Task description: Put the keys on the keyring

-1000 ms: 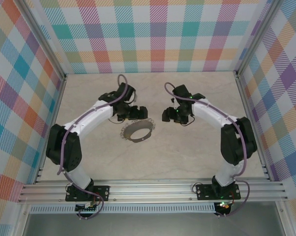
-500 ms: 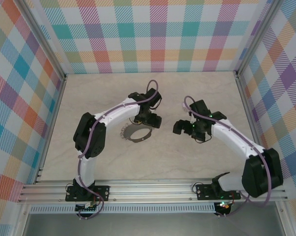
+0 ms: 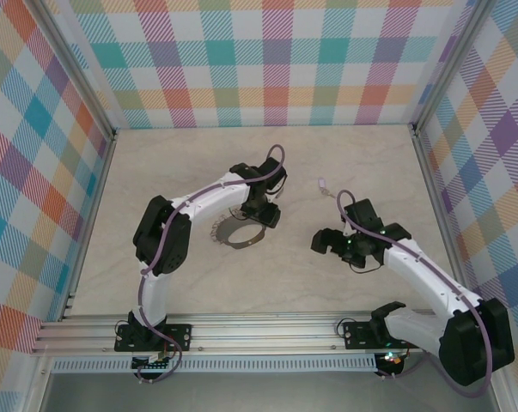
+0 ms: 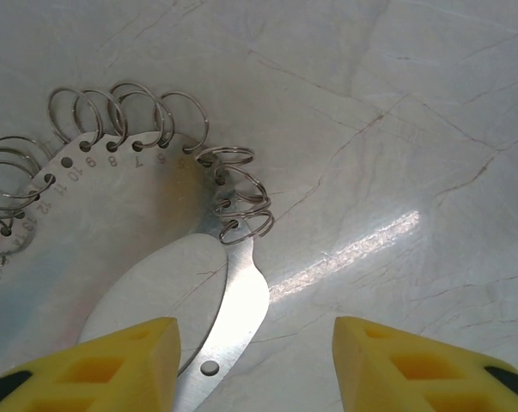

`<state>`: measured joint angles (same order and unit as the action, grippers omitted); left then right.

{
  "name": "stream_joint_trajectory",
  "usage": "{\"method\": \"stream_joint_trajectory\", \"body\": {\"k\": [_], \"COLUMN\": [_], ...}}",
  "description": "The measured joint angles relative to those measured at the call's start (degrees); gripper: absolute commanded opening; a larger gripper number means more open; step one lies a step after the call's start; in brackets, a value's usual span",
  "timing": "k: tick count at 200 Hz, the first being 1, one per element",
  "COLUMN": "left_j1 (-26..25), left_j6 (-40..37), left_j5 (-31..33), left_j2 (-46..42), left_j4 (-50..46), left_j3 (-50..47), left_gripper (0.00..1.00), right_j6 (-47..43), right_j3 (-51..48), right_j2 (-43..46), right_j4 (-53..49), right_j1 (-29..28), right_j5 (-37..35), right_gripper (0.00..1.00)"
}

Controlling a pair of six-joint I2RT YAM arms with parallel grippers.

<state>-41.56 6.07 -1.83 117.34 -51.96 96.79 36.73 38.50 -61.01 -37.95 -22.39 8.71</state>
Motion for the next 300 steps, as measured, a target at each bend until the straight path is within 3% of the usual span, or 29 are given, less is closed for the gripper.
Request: {"method": "stream_joint_trajectory", "body": {"k": [99,245,300], "left_j1": [-0.02,-0.04,-0.04], "left_j6": [-3.02,-5.46,-5.49], "left_j5": [-0.24,-0.04,-0.07], "left_j2": [2.91,4.85,6.36], "left_j4": [5.60,5.62,5.62], "left_j3": [-3.63,-1.70,-0.52], "left_gripper": [0.37,0.35,0.28], "right_j6": [4.87,4.63,4.37], "right_j3": [-3.32,0.63,1.38], "right_j2": [-2.23,-7.85,-8.81], "right_j4": [5.77,7.54,7.54], "right_j1": [0.31,0.31,0.37], "right_j5": [-0.15,-0.31,-0.28], "right_gripper": [0.93,0.93,0.93]}}
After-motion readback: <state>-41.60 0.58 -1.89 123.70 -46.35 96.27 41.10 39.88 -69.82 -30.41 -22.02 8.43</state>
